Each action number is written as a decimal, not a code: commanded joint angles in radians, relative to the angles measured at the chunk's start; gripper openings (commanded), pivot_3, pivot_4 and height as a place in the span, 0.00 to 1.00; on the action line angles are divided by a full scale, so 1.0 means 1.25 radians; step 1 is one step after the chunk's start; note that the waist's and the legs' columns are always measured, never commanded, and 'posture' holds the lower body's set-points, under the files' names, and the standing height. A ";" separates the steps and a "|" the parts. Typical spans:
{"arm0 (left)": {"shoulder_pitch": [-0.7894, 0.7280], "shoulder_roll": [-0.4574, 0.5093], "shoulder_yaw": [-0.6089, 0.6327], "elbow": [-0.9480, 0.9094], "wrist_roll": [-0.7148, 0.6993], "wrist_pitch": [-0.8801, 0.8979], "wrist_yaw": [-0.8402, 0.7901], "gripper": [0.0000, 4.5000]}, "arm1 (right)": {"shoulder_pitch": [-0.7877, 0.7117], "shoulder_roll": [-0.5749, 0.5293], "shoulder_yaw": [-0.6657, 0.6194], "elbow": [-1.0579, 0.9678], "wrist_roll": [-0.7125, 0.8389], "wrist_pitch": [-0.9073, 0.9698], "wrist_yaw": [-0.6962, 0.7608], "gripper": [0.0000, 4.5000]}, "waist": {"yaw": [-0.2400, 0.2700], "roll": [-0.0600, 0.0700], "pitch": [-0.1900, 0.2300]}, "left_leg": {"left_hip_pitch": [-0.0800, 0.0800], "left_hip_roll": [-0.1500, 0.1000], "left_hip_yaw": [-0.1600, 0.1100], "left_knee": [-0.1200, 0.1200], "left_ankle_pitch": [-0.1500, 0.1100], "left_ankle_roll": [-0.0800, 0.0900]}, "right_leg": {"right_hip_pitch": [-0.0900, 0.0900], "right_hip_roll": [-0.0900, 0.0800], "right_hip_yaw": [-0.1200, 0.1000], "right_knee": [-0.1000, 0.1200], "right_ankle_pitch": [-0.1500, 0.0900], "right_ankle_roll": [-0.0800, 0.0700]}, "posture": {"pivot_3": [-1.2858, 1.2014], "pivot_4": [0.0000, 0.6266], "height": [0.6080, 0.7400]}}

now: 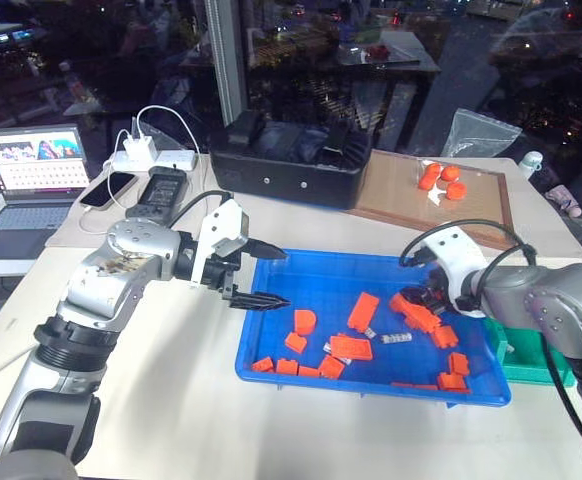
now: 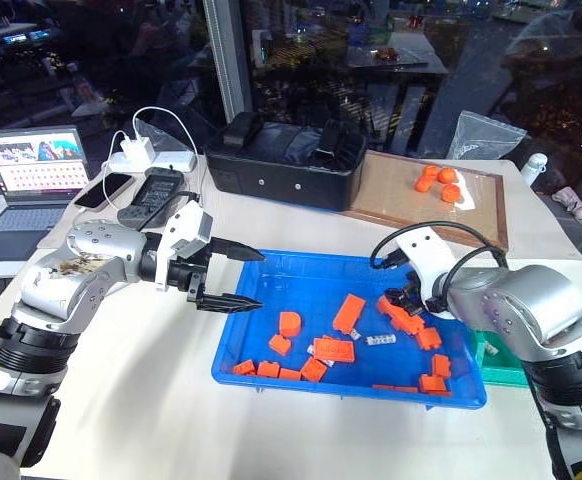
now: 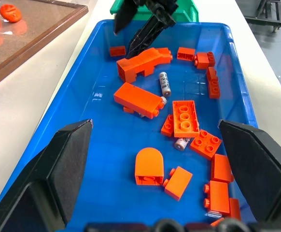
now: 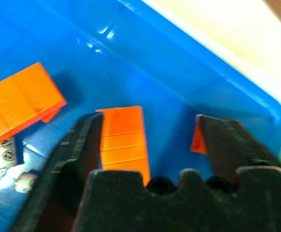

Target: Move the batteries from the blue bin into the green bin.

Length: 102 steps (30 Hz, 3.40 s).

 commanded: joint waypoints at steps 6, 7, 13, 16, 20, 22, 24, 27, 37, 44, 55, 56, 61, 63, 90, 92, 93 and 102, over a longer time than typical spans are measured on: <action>-0.031 -0.011 0.006 0.006 0.006 -0.023 -0.005 1.00 | 0.047 -0.070 -0.073 -0.182 0.022 -0.103 0.263 0.99 | 0.002 0.000 0.000 | 0.000 0.000 0.000 0.000 0.000 0.000 | 0.000 0.000 0.000 0.000 0.000 0.000 | 0.52 0.24 1.00; -0.035 -0.013 0.004 0.010 0.008 -0.026 -0.007 1.00 | 0.064 -0.088 -0.068 -0.195 0.023 -0.113 0.301 0.99 | 0.005 0.000 0.000 | 0.000 0.000 0.000 0.000 0.000 0.000 | 0.000 0.000 0.000 0.000 0.000 0.000 | 0.52 0.24 1.00; -0.045 -0.020 -0.001 0.024 0.018 -0.035 -0.014 1.00 | 0.148 -0.137 0.004 -0.190 -0.074 -0.241 0.440 0.99 | 0.007 0.000 0.000 | 0.000 0.000 0.000 0.002 0.000 0.000 | 0.001 0.000 0.000 0.000 0.000 0.000 | 0.52 0.24 1.00; -0.040 -0.016 0.005 0.018 0.015 -0.027 -0.014 1.00 | 0.163 -0.113 0.035 -0.153 -0.119 -0.270 0.462 0.99 | 0.002 0.000 0.000 | 0.000 0.001 0.000 0.003 0.000 0.000 | 0.001 0.000 0.000 0.000 0.000 0.000 | 0.52 0.24 1.00; -0.026 -0.011 0.008 0.011 0.014 -0.024 -0.011 1.00 | 0.144 -0.066 0.111 -0.058 -0.218 -0.337 0.493 0.99 | 0.001 0.000 0.000 | 0.001 0.001 0.000 0.004 0.000 0.000 | 0.001 0.000 0.000 0.001 0.000 0.000 | 0.52 0.24 1.00; -0.023 -0.012 0.008 0.006 0.013 -0.022 -0.008 1.00 | 0.136 -0.050 0.146 -0.016 -0.266 -0.363 0.511 0.99 | 0.000 0.000 0.000 | 0.000 0.001 0.000 0.004 0.000 0.000 | 0.001 0.001 0.000 0.001 0.000 0.000 | 0.52 0.24 1.00; -0.022 -0.010 0.009 0.001 0.013 -0.019 -0.006 1.00 | 0.139 -0.047 0.166 0.010 -0.297 -0.378 0.534 0.99 | 0.001 0.000 0.000 | 0.000 0.000 0.000 0.003 0.000 0.000 | 0.001 0.001 0.000 0.001 0.000 0.000 | 0.52 0.24 1.00; -0.021 -0.003 0.014 -0.002 0.012 -0.017 -0.006 1.00 | 0.147 -0.045 0.165 0.029 -0.317 -0.379 0.557 0.88 | 0.006 0.000 0.000 | 0.000 0.000 0.000 0.003 0.000 0.000 | 0.001 0.001 0.000 0.001 0.000 0.000 | 0.52 0.24 1.00; -0.028 -0.007 0.006 0.004 0.010 -0.019 -0.007 1.00 | 0.201 -0.076 0.107 -0.033 -0.337 -0.358 0.592 0.13 | 0.010 0.000 0.000 | 0.000 0.000 0.000 0.004 0.000 0.000 | 0.001 0.001 0.000 0.002 0.000 0.000 | 0.52 0.24 1.00; -0.064 -0.043 0.000 0.063 0.020 -0.048 -0.018 1.00 | 0.100 -0.134 -0.097 -0.114 -0.243 -0.264 0.619 0.05 | 0.011 0.001 0.000 | 0.000 0.000 0.000 0.004 0.000 0.000 | 0.000 0.000 0.000 0.003 0.000 0.000 | 0.52 0.24 1.00; -0.081 -0.076 -0.006 0.089 0.028 -0.062 -0.035 1.00 | 0.280 -0.300 -0.301 0.145 -0.385 -0.296 0.590 0.05 | 0.015 0.002 -0.001 | 0.000 -0.001 0.001 0.004 0.000 0.000 | 0.002 -0.001 0.000 0.000 0.000 0.000 | 0.52 0.24 1.00; -0.080 -0.075 -0.005 0.089 0.029 -0.062 -0.036 1.00 | 0.285 -0.280 -0.303 0.157 -0.386 -0.287 0.574 0.05 | 0.011 0.003 -0.001 | 0.000 -0.001 0.001 0.004 0.000 0.000 | 0.001 -0.001 0.001 0.001 0.000 0.000 | 0.52 0.24 1.00; -0.072 -0.071 -0.002 0.083 0.033 -0.063 -0.036 1.00 | 0.317 -0.197 -0.273 0.204 -0.415 -0.289 0.507 0.16 | 0.000 0.003 -0.001 | 0.001 -0.001 -0.001 0.004 0.000 0.000 | 0.002 0.001 0.001 0.003 0.000 0.000 | 0.52 0.24 1.00; -0.068 -0.067 0.001 0.078 0.034 -0.060 -0.035 1.00 | 0.323 -0.189 -0.276 0.205 -0.422 -0.289 0.499 0.33 | 0.001 0.003 -0.001 | 0.001 -0.001 -0.001 0.005 0.000 0.000 | 0.002 0.000 0.001 0.003 0.000 0.001 | 0.52 0.24 1.00; -0.035 -0.036 0.015 0.048 0.042 -0.053 -0.022 1.00 | 0.002 0.019 0.143 0.000 -0.408 -0.346 0.634 0.93 | 0.015 0.005 -0.002 | 0.000 -0.002 -0.003 0.006 0.000 0.000 | 0.001 0.001 0.000 0.004 -0.001 0.001 | 0.52 0.24 1.00; -0.027 -0.031 0.018 0.038 0.041 -0.050 -0.016 1.00 | -0.004 0.018 0.165 0.011 -0.422 -0.312 0.635 0.93 | 0.014 0.005 -0.002 | 0.000 -0.002 -0.003 0.006 0.000 0.000 | 0.001 0.001 0.000 0.006 -0.001 0.000 | 0.52 0.24 1.00; -0.025 -0.030 0.019 0.035 0.041 -0.048 -0.013 1.00 | -0.006 0.017 0.170 0.014 -0.426 -0.296 0.635 0.93 | 0.014 0.005 -0.002 | 0.000 -0.002 -0.003 0.006 0.000 0.000 | 0.000 0.001 0.000 0.007 -0.001 0.000 | 0.52 0.24 1.00; -0.017 -0.025 0.015 0.021 0.039 -0.044 -0.002 1.00 | -0.014 0.036 0.156 0.025 -0.418 -0.192 0.609 0.93 | 0.015 0.005 -0.002 | 0.000 -0.002 -0.003 0.007 0.000 0.000 | -0.001 0.001 0.000 0.010 -0.002 -0.001 | 0.52 0.24 1.00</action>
